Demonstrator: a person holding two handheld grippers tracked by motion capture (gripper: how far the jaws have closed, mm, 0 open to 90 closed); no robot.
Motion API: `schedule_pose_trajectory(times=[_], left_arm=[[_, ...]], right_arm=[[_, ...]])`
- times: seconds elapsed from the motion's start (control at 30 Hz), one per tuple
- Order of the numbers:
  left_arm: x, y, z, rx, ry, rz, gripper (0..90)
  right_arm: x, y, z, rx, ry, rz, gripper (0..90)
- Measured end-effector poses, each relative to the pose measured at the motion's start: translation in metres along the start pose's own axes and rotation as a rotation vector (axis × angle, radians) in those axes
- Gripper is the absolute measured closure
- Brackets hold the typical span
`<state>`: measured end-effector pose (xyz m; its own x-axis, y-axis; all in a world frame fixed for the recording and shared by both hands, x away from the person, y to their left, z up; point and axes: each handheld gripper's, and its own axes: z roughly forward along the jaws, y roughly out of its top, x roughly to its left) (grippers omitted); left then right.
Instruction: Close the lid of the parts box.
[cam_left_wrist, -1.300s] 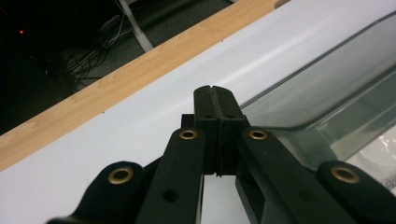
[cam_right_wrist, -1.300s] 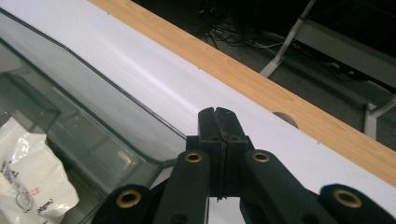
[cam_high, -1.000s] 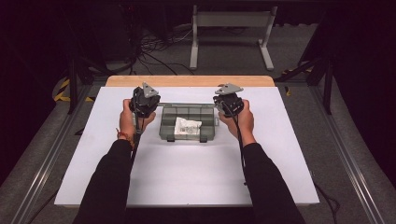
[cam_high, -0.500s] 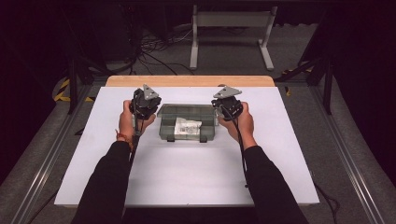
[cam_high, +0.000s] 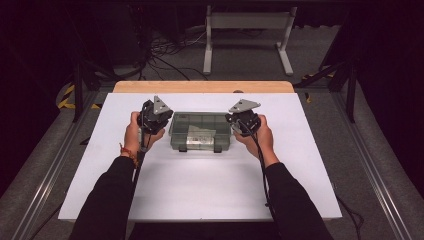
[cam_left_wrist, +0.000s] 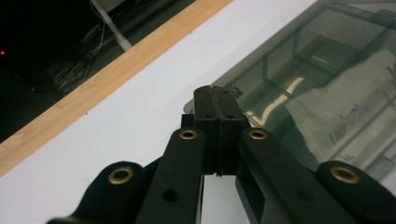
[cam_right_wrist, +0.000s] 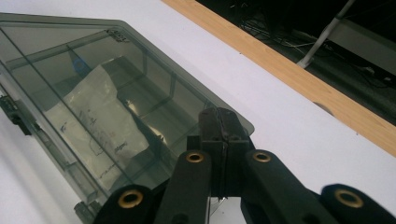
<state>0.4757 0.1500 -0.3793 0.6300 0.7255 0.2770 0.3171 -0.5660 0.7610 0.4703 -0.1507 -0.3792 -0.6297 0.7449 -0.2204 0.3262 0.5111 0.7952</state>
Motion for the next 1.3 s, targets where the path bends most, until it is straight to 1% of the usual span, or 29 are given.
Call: schedule_pose_trajectory(times=[0.03, 0.07, 0.1, 0.13, 0.17, 0.23, 0.27, 0.3, 0.33, 0.37, 0.43, 0.47, 0.53, 0.63, 0.67, 0.7, 0.73, 0.77, 0.8, 0.83, 0.87, 1.07, 1.1, 1.13, 1.2, 1.3], left_arm=[[-0.001, -0.001, -0.001, -0.004, -0.013, -0.005, 89.8], [-0.002, -0.002, -0.002, -0.005, -0.015, 0.006, 89.8], [-0.003, -0.004, -0.003, -0.005, -0.015, 0.013, 89.8], [-0.004, -0.005, -0.005, -0.010, -0.026, 0.017, 89.8], [-0.005, -0.005, -0.006, -0.009, -0.026, 0.022, 89.8], [-0.006, -0.007, -0.008, -0.011, -0.039, 0.020, 89.8], [-0.007, -0.008, -0.009, -0.017, -0.037, 0.025, 89.8], [-0.008, -0.010, -0.009, -0.018, -0.050, 0.023, 89.8], [-0.010, -0.013, -0.011, -0.021, -0.051, 0.027, 89.8], [-0.010, -0.014, -0.012, -0.023, -0.061, 0.029, 89.8], [-0.012, -0.017, -0.013, -0.027, -0.066, 0.030, 89.8], [-0.011, -0.018, -0.014, -0.027, -0.068, 0.036, 89.8], [-0.012, -0.020, -0.014, -0.028, -0.064, 0.032, 89.8], [-0.013, -0.024, -0.012, -0.018, -0.063, 0.036, 89.7], [-0.013, -0.025, -0.012, -0.014, -0.055, 0.033, 89.8], [-0.015, -0.027, -0.010, -0.011, -0.060, 0.024, 89.8], [-0.015, -0.027, -0.010, -0.013, -0.053, 0.031, 89.7], [-0.015, -0.028, -0.010, -0.015, -0.058, 0.031, 89.7], [-0.016, -0.029, -0.009, -0.013, -0.064, 0.023, 89.7], [-0.016, -0.029, -0.009, -0.013, -0.064, 0.023, 89.7], [-0.017, -0.029, -0.008, -0.010, -0.062, 0.035, 89.7], [-0.023, -0.037, -0.002, -0.003, -0.078, 0.030, 89.7], [-0.023, -0.038, -0.001, -0.003, -0.074, 0.030, 89.6], [-0.024, -0.039, 0.000, -0.006, -0.085, 0.022, 89.7], [-0.025, -0.040, 0.001, -0.001, -0.080, 0.029, 89.7], [-0.026, -0.042, 0.003, -0.001, -0.089, 0.024, 89.6]], right_arm=[[0.000, -0.001, -0.001, -0.001, 0.012, 0.002, 90.0], [0.001, -0.002, -0.002, -0.003, 0.022, 0.003, 90.0], [0.002, -0.003, -0.002, -0.002, 0.023, -0.001, 90.0], [0.003, -0.005, -0.003, 0.003, 0.025, -0.006, 90.0], [0.004, -0.006, -0.004, 0.001, 0.033, -0.003, 90.0], [0.005, -0.007, -0.005, -0.003, 0.042, -0.006, 90.0], [0.005, -0.007, -0.006, -0.003, 0.046, -0.005, 90.0], [0.006, -0.008, -0.008, -0.009, 0.053, -0.004, 90.0], [0.007, -0.009, -0.009, -0.014, 0.061, -0.006, 90.0], [0.008, -0.010, -0.010, -0.013, 0.062, -0.010, 90.0], [0.010, -0.011, -0.010, -0.008, 0.073, -0.013, 90.0], [0.012, -0.012, -0.010, -0.003, 0.073, -0.017, 90.0], [0.012, -0.013, -0.010, -0.002, 0.073, -0.019, 90.0], [0.015, -0.015, -0.009, 0.008, 0.086, -0.019, 90.0], [0.017, -0.017, -0.008, 0.012, 0.096, -0.017, 90.0], [0.018, -0.018, -0.007, 0.016, 0.094, -0.020, 90.0], [0.018, -0.019, -0.007, 0.021, 0.095, -0.023, 90.0], [0.019, -0.020, -0.007, 0.022, 0.095, -0.020, 90.0], [0.019, -0.021, -0.007, 0.021, 0.100, -0.019, 90.0], [0.019, -0.022, -0.006, 0.025, 0.101, -0.022, 90.0], [0.020, -0.024, -0.005, 0.034, 0.096, -0.024, 90.0], [0.022, -0.030, -0.004, 0.030, 0.111, -0.013, 90.0], [0.021, -0.032, -0.004, 0.034, 0.114, -0.011, 90.0], [0.021, -0.033, -0.003, 0.036, 0.114, -0.012, 90.0], [0.022, -0.034, -0.002, 0.036, 0.116, -0.012, 90.0], [0.023, -0.036, 0.000, 0.041, 0.116, -0.006, 90.0]])
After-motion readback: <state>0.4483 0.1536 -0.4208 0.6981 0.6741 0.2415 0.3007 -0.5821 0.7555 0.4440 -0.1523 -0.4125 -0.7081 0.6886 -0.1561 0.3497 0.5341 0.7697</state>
